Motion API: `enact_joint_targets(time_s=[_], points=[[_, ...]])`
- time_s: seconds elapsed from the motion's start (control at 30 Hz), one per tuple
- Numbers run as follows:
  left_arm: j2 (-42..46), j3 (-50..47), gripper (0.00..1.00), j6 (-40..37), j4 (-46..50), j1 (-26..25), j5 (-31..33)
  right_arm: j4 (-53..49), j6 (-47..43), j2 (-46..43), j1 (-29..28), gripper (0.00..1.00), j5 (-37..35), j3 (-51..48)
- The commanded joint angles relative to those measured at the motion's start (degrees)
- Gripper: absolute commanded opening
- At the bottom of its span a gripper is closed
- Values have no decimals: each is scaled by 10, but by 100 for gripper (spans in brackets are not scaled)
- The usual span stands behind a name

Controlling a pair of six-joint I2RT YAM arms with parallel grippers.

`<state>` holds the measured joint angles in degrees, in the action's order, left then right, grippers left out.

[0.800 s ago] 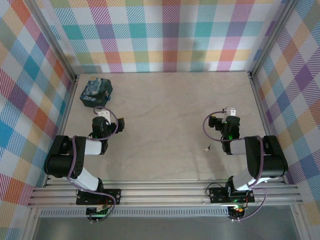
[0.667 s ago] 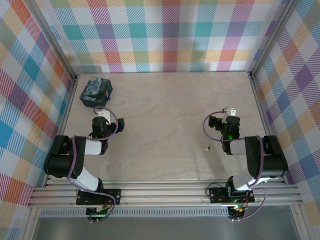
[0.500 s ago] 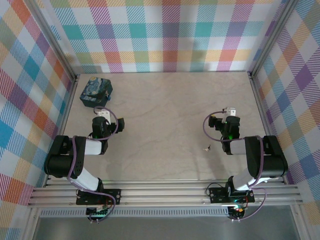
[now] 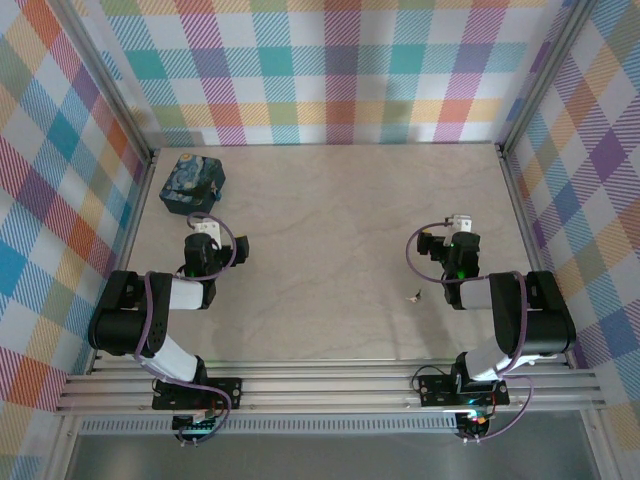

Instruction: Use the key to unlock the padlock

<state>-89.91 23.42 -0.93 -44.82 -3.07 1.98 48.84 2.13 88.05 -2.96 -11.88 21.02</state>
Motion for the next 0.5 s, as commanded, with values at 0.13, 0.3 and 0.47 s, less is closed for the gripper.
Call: enact_joint_targets(time_s=[0.13, 0.3, 0.47], points=[[2, 10, 100, -8, -11, 4, -9, 17, 3, -1, 3, 100, 7, 10], [1, 9, 100, -8, -11, 5, -9, 17, 3, -1, 3, 100, 7, 10], [18, 27, 100, -11, 30, 5, -17, 17, 3, -1, 2, 100, 7, 10]])
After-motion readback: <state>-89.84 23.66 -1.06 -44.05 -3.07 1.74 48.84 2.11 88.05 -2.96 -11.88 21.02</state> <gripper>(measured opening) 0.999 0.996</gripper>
